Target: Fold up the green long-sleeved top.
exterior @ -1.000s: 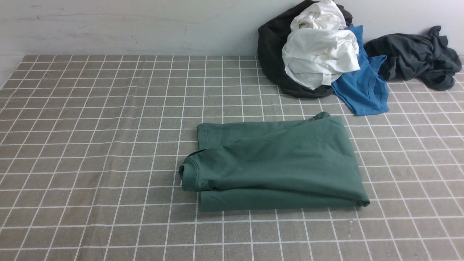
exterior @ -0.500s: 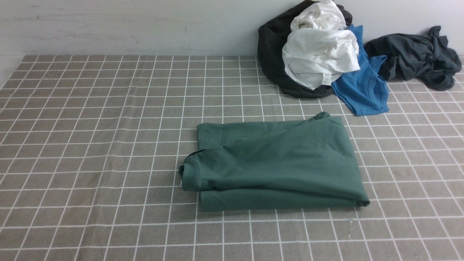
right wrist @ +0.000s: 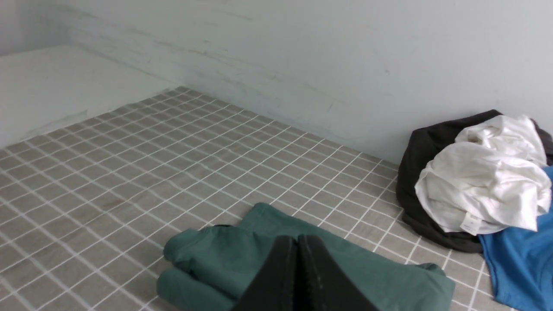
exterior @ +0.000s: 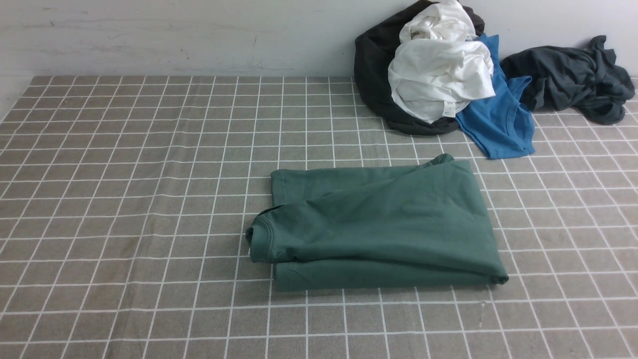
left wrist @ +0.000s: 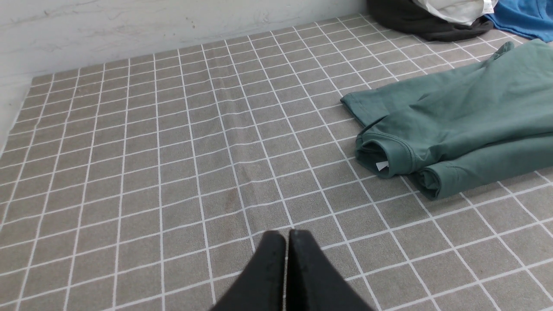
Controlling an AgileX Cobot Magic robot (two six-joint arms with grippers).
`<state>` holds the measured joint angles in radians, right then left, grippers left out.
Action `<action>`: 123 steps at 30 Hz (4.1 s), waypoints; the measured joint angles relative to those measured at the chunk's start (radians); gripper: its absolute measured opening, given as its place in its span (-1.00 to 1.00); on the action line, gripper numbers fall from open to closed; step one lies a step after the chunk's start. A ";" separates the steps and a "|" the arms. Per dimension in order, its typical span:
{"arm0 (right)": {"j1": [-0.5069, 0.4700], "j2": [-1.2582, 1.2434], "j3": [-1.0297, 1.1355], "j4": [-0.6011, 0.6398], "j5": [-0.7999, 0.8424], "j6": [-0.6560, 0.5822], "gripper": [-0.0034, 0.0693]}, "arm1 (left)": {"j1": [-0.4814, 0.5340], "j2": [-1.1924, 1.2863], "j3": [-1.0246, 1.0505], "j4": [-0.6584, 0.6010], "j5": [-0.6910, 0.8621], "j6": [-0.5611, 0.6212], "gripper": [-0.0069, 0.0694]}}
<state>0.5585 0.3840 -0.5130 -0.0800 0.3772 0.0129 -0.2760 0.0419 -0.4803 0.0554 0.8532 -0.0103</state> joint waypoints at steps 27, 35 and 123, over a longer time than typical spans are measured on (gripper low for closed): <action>-0.631 -0.394 0.538 0.095 -0.026 0.060 -0.94 | 0.000 0.000 0.000 0.000 0.004 0.000 -0.83; -0.582 -0.394 0.538 0.092 -0.025 0.086 -0.94 | 0.000 0.000 0.000 0.000 0.005 0.000 -0.83; -0.582 -0.394 0.538 0.089 -0.023 0.086 -0.94 | 0.323 -0.052 0.507 -0.055 -0.497 0.010 -0.83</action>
<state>-0.0231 -0.0100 0.0254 0.0095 0.3541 0.0984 0.0470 -0.0103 0.0270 0.0000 0.3567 0.0000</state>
